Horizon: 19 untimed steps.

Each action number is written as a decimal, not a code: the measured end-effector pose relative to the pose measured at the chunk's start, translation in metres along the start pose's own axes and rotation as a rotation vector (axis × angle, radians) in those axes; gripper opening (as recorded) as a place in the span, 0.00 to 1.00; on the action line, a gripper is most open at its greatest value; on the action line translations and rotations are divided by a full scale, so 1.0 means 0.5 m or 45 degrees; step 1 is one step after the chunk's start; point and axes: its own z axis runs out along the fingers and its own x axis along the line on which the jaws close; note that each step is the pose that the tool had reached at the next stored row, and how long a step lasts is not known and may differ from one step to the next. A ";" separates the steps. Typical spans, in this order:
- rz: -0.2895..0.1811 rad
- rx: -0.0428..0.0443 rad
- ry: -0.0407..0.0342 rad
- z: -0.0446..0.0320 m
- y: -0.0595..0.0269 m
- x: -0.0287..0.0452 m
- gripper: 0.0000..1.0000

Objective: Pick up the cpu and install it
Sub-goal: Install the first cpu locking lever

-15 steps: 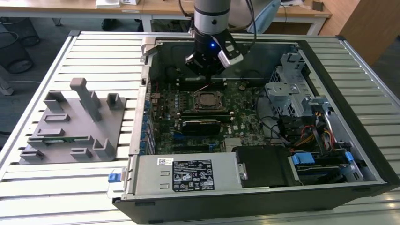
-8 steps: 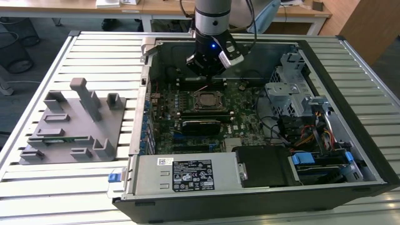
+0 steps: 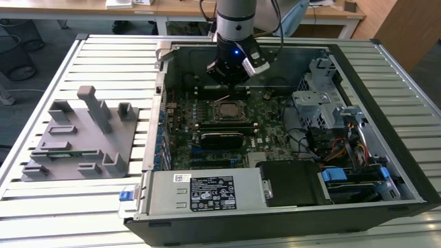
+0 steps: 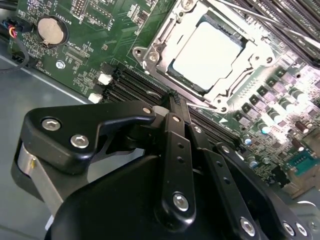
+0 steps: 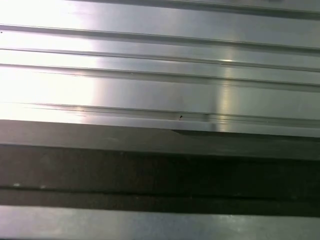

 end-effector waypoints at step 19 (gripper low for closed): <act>0.000 0.000 0.0004 0.040 -0.001 -0.013 0.11</act>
